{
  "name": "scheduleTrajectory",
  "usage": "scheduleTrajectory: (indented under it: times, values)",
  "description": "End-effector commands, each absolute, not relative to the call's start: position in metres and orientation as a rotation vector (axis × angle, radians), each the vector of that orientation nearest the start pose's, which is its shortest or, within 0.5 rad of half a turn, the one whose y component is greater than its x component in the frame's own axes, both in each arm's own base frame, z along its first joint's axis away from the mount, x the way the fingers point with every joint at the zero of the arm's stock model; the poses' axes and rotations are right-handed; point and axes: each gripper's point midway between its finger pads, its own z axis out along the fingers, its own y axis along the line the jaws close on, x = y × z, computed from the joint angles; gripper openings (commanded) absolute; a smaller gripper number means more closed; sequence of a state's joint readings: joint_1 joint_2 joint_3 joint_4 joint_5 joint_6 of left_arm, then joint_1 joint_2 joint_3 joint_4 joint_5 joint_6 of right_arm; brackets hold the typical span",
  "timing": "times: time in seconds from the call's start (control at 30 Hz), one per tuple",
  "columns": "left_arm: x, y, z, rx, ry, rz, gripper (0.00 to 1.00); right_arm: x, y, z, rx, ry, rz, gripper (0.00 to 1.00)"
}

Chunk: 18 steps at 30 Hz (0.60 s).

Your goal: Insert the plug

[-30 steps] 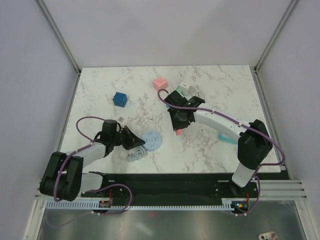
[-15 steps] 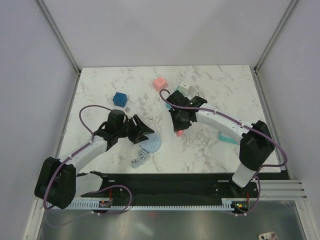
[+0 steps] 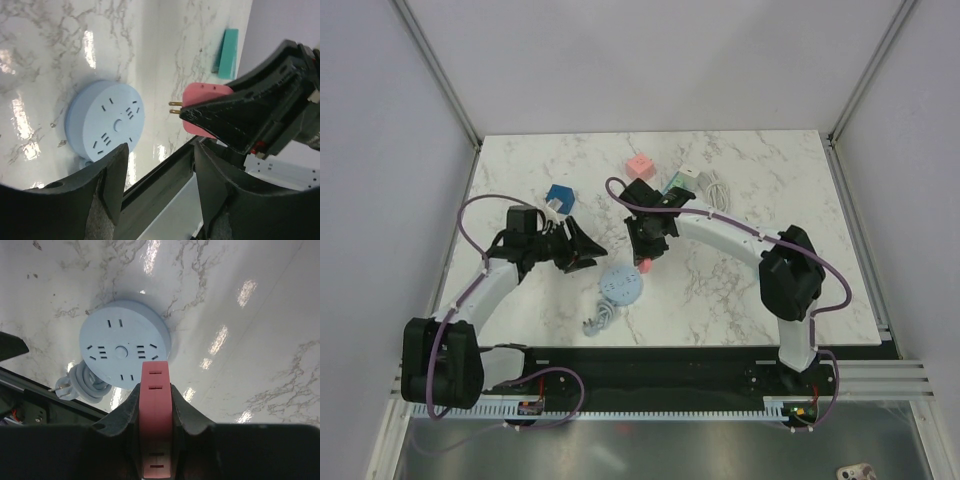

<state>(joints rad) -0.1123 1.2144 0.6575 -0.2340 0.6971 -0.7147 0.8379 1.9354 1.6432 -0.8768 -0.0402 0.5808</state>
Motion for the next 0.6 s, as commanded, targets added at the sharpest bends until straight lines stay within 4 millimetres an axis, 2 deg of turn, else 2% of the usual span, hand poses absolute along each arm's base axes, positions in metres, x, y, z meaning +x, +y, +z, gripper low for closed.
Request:
scheduleTrajectory:
  times: [0.0, 0.07, 0.17, 0.27, 0.57]
  values:
    - [0.262, -0.177, 0.177, -0.041, 2.285, -1.317, 0.63, 0.274, 0.354, 0.116, -0.347, 2.797, 0.474, 0.0]
    - [0.263, -0.176, 0.183, 0.002, 2.263, -1.295, 0.64, 0.274, 0.356, 0.115, -0.346, 2.801, 0.474, 0.0]
    - [0.264, -0.17, 0.178, 0.005, 2.254, -1.222, 0.74, 0.273, 0.361, 0.114, -0.369, 2.805, 0.486, 0.0]
    - [0.257, -0.168, 0.185, 0.053, 2.227, -1.204, 0.99, 0.272, 0.36, 0.114, -0.388, 2.813, 0.467, 0.0]
    - [0.251, -0.165, 0.19, 0.097, 2.214, -1.144, 0.99, 0.27, 0.358, 0.113, -0.399, 2.821, 0.443, 0.0]
